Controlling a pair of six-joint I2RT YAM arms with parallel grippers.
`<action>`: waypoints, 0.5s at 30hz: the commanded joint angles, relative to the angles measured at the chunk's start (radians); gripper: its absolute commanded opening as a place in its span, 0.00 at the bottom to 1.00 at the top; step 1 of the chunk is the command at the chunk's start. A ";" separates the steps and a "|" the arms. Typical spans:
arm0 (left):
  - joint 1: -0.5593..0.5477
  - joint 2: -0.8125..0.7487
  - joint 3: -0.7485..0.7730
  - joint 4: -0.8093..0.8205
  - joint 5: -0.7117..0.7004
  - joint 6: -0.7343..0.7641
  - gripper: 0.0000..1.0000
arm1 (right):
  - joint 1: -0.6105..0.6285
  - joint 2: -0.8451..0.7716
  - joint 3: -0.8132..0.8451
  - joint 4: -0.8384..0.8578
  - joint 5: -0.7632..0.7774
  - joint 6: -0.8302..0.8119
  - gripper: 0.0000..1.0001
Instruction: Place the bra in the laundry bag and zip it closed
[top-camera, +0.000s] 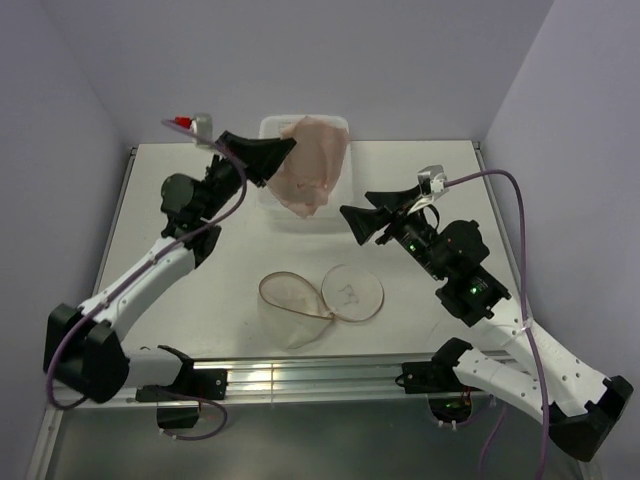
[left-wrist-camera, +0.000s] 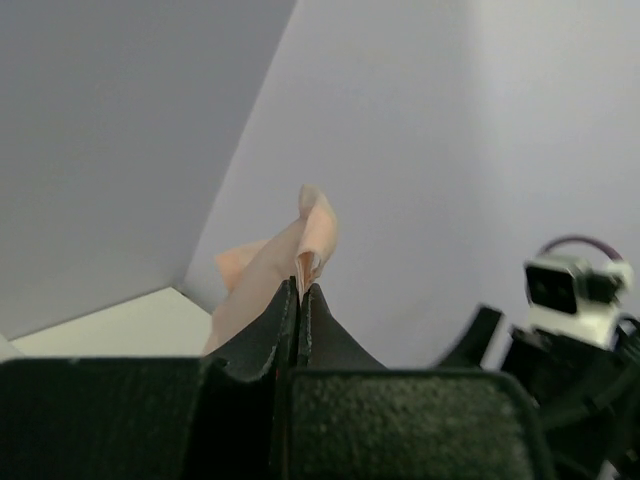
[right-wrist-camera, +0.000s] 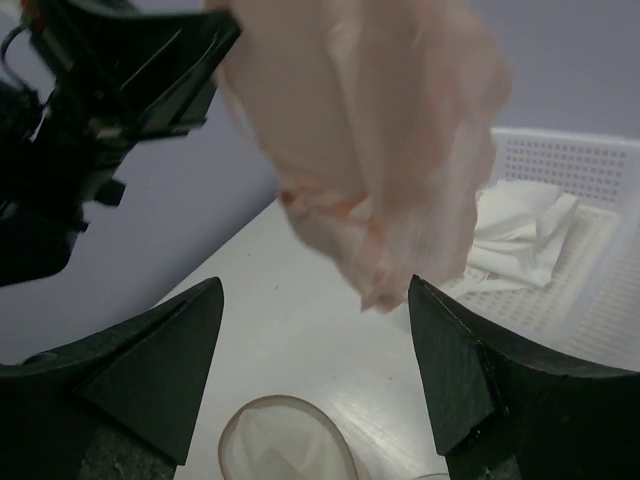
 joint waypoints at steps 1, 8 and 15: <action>-0.049 -0.181 -0.123 0.068 -0.023 -0.002 0.00 | -0.033 0.030 0.123 -0.029 -0.124 -0.105 0.82; -0.146 -0.353 -0.246 -0.060 -0.040 0.041 0.00 | -0.059 0.064 0.284 -0.149 -0.228 -0.174 0.89; -0.201 -0.390 -0.271 -0.145 -0.056 0.079 0.00 | -0.056 0.088 0.295 -0.158 -0.464 -0.147 0.90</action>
